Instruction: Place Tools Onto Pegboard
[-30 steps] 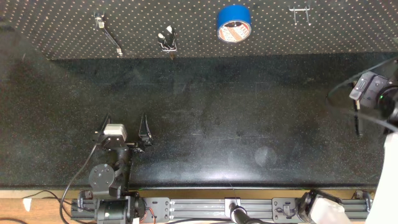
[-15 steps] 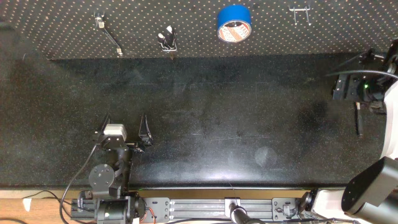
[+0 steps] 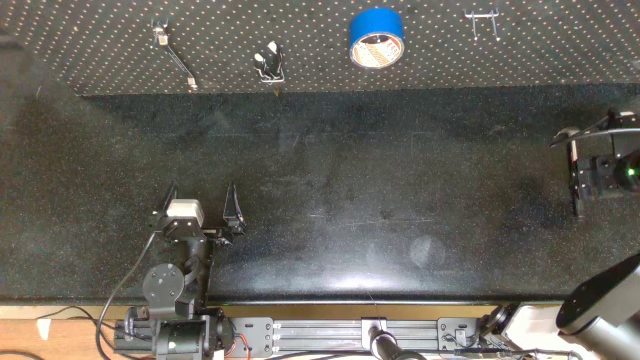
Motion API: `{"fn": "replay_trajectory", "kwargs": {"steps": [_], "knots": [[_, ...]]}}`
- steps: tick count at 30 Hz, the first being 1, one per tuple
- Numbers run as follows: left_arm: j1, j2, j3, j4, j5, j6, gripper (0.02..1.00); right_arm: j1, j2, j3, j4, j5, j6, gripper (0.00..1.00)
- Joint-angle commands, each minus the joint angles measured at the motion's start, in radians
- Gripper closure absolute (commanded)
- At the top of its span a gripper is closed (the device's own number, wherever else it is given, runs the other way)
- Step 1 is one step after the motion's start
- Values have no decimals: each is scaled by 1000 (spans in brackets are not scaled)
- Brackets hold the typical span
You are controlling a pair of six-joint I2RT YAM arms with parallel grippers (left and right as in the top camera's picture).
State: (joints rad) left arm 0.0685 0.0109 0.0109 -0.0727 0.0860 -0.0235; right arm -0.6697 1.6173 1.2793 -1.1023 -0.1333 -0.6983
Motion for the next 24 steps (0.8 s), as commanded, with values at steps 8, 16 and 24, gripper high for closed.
{"fn": "replay_trajectory", "kwargs": {"steps": [8,16,24], "knots": [[-4,-7,-5,-2,-6,-5,25,1,253,-6,61,93,55,5],[-4,-7,-5,-2,-6,-5,23,5,253,-6,121,171,155,5],[-4,-7,-5,-2,-6,-5,25,86,253,-8,135,176,153,5]]}}
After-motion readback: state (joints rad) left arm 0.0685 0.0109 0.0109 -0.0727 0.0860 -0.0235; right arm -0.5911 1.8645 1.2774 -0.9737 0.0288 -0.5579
